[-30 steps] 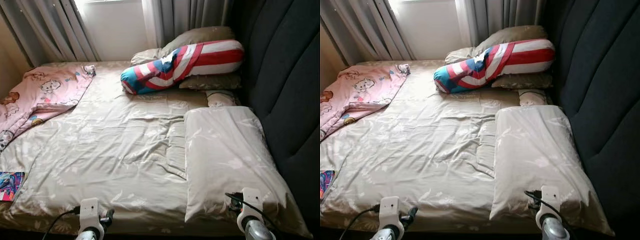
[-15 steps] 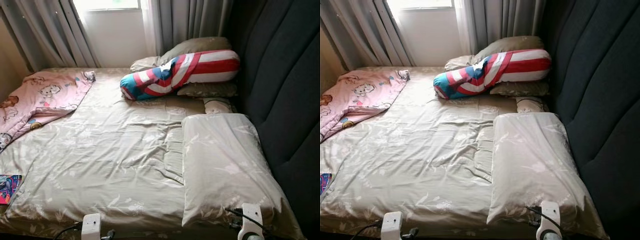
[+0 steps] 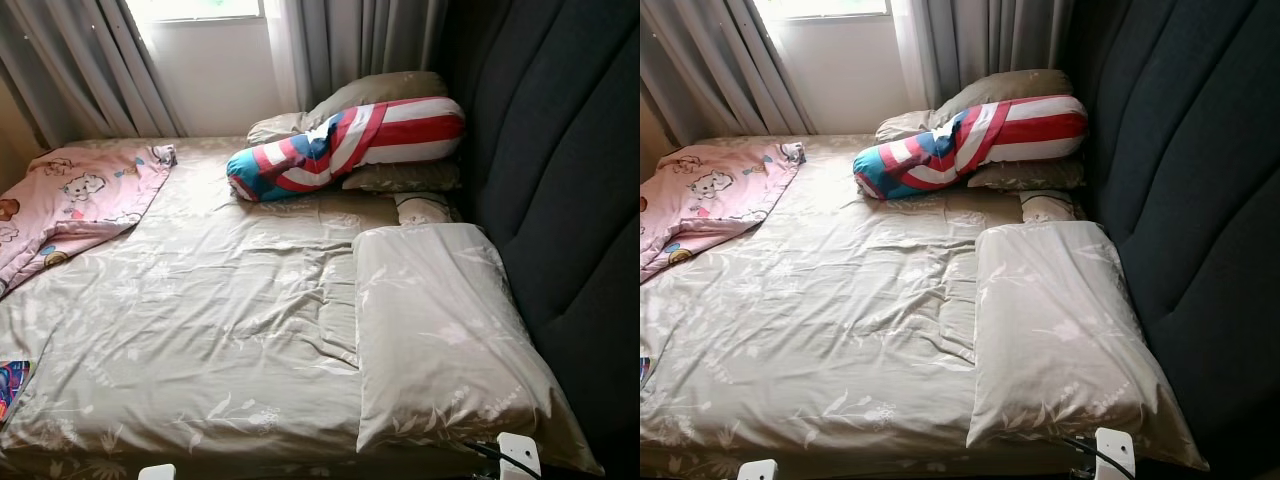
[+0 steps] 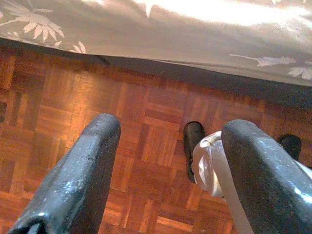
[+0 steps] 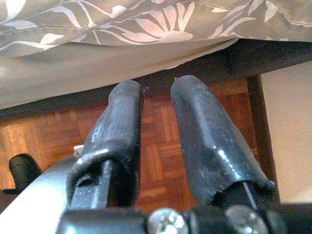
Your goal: Clean up the room
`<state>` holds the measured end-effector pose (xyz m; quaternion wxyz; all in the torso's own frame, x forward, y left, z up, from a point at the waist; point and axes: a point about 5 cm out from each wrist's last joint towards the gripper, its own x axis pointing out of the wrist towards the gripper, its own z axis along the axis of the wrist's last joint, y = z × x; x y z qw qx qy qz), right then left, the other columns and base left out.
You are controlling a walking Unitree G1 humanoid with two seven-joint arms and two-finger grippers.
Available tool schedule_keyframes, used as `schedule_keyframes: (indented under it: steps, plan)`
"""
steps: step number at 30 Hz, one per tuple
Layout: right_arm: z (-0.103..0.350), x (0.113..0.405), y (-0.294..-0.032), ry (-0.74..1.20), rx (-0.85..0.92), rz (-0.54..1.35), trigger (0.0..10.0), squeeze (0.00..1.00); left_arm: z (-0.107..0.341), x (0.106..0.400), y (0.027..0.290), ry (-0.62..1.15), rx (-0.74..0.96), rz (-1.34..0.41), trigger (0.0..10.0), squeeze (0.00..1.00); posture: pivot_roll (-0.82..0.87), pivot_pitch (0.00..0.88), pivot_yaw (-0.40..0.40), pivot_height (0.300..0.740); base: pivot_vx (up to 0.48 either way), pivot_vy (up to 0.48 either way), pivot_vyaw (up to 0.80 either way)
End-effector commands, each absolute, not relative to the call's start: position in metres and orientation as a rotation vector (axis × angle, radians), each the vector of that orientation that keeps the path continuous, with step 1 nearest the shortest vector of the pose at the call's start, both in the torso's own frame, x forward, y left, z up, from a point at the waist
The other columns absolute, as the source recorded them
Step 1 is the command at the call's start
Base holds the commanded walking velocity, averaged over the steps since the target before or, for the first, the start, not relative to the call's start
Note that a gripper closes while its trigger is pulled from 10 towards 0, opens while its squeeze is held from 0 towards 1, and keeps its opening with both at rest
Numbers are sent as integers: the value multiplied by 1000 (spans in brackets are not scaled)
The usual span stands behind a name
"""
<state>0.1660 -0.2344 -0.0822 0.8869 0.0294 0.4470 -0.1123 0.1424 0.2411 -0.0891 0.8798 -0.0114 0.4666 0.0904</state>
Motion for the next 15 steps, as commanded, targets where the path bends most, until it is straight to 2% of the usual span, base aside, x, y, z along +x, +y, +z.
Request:
schedule_keyframes:
  steps: [1, 15]
  plan:
    - [-84, 162, -234, 956, 45, -212, 10000, 0, -91, 139, 238, 975, -20, 184, 10000, 0, -141, 0, 8, 740, 0, 0, 0]
    - [-87, 158, -229, 960, 60, -237, 10000, 0, -91, 134, 241, 988, 24, 147, 10000, 0, -124, 0, 35, 740, 0, 0, 0]
